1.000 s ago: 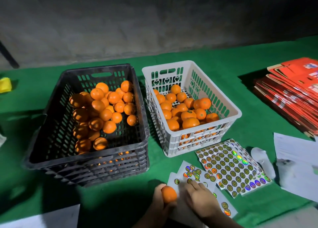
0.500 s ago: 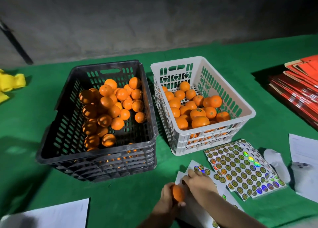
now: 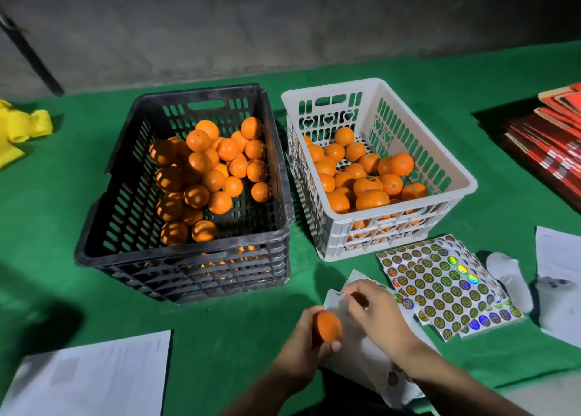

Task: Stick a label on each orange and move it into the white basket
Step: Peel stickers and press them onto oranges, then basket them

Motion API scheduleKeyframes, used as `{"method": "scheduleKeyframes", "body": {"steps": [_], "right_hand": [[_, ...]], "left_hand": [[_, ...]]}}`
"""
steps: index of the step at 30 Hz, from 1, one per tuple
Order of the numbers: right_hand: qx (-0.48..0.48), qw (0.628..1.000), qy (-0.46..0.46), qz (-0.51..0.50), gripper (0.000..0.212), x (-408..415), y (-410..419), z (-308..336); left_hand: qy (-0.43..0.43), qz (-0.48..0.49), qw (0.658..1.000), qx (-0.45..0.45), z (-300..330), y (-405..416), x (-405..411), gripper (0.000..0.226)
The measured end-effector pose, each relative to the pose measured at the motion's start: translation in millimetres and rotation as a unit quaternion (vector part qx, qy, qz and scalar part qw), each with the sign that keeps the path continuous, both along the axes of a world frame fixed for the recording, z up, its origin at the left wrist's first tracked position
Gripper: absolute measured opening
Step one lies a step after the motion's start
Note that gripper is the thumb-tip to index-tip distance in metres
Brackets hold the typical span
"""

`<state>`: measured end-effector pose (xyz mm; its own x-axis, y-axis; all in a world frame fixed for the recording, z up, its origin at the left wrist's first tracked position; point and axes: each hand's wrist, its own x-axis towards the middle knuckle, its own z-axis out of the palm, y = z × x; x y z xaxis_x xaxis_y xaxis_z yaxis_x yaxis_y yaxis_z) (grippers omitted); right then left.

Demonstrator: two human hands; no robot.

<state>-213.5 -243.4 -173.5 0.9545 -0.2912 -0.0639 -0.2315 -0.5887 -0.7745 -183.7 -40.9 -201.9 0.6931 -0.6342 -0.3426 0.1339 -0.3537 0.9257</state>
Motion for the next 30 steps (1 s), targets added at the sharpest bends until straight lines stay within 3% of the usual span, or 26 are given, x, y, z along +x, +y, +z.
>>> {"method": "scheduleKeyframes", "body": {"steps": [8,12,15,18,20,22,25,30], "right_hand": [[-0.062,0.990,-0.098,0.085,0.019,-24.2,17.0,48.8],[-0.070,0.986,-0.066,0.138,0.015,-27.3,7.2,71.5],[0.051,0.993,-0.029,0.101,0.010,-26.4,12.1,85.5],[0.219,0.974,0.011,-0.053,0.023,-21.9,26.7,94.2],[0.383,0.913,0.089,-0.109,0.046,-19.6,35.5,96.9],[0.497,0.853,0.108,-0.113,0.052,-18.1,40.4,102.3],[0.547,0.828,0.076,-0.101,0.051,-12.2,45.7,109.5],[0.464,0.880,-0.020,-0.102,0.053,0.0,58.6,112.5]], "left_hand": [[0.035,0.035,0.991,-0.128,47.8,-5.2,5.0,0.080],[0.019,0.043,0.991,-0.122,56.1,-4.8,2.7,0.071],[-0.019,0.048,0.994,-0.099,58.8,-3.1,5.4,0.071],[-0.053,0.042,0.994,-0.090,67.7,-6.0,6.1,0.078],[-0.078,0.054,0.992,-0.082,79.9,-8.7,6.7,0.084],[-0.109,0.060,0.990,-0.070,93.1,-8.8,9.1,0.085],[-0.144,0.062,0.986,-0.060,107.4,-7.2,12.8,0.078],[-0.130,0.062,0.983,-0.115,122.3,-11.5,17.7,0.075]]}}
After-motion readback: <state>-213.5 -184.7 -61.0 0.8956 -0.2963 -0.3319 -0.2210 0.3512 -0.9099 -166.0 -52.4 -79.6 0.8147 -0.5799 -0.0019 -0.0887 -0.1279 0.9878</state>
